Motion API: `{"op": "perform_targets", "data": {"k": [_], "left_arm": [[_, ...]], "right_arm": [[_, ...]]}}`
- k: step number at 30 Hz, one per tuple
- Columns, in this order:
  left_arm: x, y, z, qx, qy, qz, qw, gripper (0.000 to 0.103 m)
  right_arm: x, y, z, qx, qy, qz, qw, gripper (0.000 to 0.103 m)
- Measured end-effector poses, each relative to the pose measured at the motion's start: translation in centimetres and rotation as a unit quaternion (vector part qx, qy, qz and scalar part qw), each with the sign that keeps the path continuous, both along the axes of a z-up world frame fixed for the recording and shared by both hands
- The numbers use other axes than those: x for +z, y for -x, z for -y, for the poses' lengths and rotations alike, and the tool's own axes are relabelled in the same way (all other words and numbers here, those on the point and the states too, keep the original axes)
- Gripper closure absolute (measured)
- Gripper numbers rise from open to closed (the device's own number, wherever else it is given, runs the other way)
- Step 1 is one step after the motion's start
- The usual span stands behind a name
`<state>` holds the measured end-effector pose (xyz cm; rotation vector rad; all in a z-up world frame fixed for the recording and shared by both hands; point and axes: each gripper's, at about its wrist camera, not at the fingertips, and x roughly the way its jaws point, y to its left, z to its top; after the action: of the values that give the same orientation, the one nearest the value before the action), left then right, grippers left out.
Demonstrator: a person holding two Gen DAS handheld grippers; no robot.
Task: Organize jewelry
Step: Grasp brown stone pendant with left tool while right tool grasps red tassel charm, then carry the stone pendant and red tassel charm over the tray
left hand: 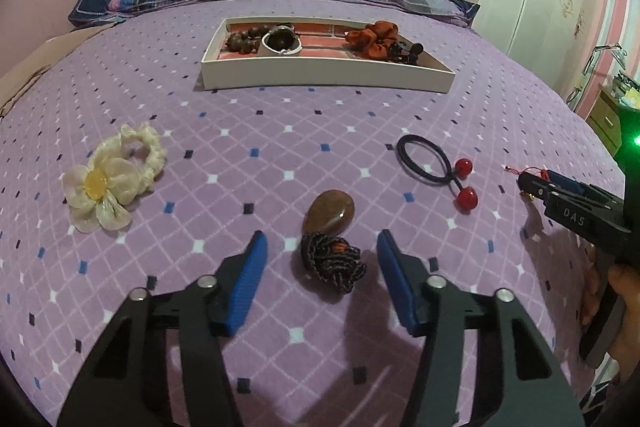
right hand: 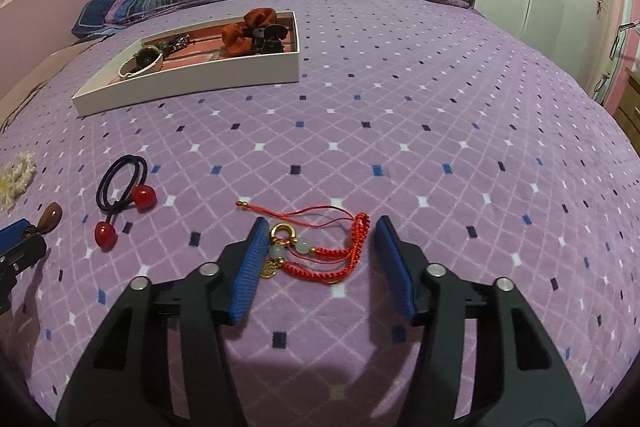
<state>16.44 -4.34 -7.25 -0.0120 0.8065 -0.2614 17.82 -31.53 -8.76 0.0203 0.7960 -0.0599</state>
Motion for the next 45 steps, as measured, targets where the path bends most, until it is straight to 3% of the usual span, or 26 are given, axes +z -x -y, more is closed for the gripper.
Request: {"op": "perform_targets", "data": {"k": [7, 22, 30, 33, 45], "left_arm": [[0.0, -0.1, 0.2, -0.004, 0.002, -0.005, 1.0, 0.072], [0.2, -0.3, 0.1, 0.001, 0.006, 0.002, 1.0, 0.075], [1.1, -0.4, 0.0, 0.002, 0.018, 0.01, 0.9998, 0.076], [1.3, -0.5, -0.1, 0.002, 0.021, 0.012, 0.9997, 0.076], [2.5, -0.6, -0.8, 0.009, 0.035, 0.022, 0.9991, 0.076]], "right_arm": [[0.1, 0.0, -0.6, 0.014, -0.001, 0.001, 1.0, 0.072], [0.4, 0.2, -0.7, 0.021, -0.013, 0.012, 1.0, 0.09], [0.7, 0.4, -0.8, 0.024, -0.018, 0.021, 0.999, 0.09], [1.0, 0.5, -0.7, 0.024, -0.022, 0.026, 0.999, 0.097], [2.2, 0.7, 0.2, 0.015, -0.036, 0.047, 0.998, 0.097]]}}
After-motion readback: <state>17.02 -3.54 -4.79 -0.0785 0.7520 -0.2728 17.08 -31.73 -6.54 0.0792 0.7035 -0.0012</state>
